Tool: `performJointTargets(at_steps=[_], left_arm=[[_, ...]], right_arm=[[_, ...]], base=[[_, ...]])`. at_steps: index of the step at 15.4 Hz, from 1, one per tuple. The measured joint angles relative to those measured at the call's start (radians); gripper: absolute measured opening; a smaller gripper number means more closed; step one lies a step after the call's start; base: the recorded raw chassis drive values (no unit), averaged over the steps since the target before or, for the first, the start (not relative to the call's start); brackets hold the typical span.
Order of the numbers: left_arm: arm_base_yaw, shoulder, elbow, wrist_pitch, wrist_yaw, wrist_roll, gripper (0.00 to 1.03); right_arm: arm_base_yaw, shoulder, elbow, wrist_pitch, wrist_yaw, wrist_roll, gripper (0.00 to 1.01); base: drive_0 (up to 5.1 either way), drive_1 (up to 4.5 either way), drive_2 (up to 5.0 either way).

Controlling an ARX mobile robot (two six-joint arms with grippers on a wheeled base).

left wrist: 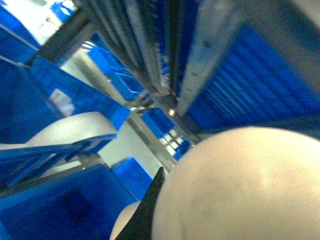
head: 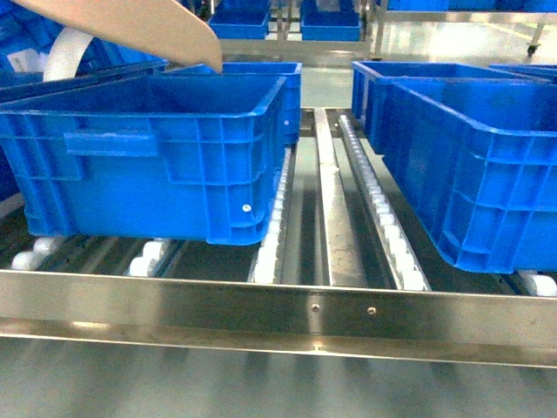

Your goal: Place part in tray to right shelf

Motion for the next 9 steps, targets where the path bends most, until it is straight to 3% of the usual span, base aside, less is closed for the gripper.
performJointTargets(at_steps=[1, 2, 4, 5, 6, 7, 9], left_arm=[[-0.027, -0.241, -0.193, -0.024, 0.011, 0.082, 0.14], [0.016, -0.439, -0.274, -0.227, 0.097, 0.186, 0.14], [0.066, -0.51, -0.278, -0.339, 0.167, 0.255, 0.14], [0.126, -0.604, -0.3, -0.454, 0.262, 0.389, 0.14], [0.14, -0.695, -0.357, -0.586, 0.412, 0.537, 0.14], [0.175, -0.724, -0.441, -0.612, 0.584, 0.602, 0.13], [0.218, -0.765, -0.549, -0.589, 0.566, 0.67, 0.13]], right_arm=[[0.0, 0.0, 0.0, 0.0, 0.0, 0.0, 0.98], [-0.029, -0.013, -0.033, 0.111, -0.102, 0.019, 0.91], [-0.059, -0.038, -0.056, 0.145, -0.159, 0.025, 0.85], [-0.097, -0.08, -0.089, 0.173, -0.247, 0.036, 0.76], [-0.14, -0.124, -0.127, 0.164, -0.324, 0.046, 0.62], [-0.173, -0.148, -0.158, 0.149, -0.378, 0.047, 0.51], [-0.242, -0.225, -0.204, 0.127, -0.439, 0.05, 0.23]], base=[[0.0, 0.0, 0.0], [0.0, 0.0, 0.0], [0.0, 0.0, 0.0], [0.0, 0.0, 0.0], [0.0, 0.0, 0.0], [-0.4, -0.36, -0.4], [-0.4, -0.36, -0.4]])
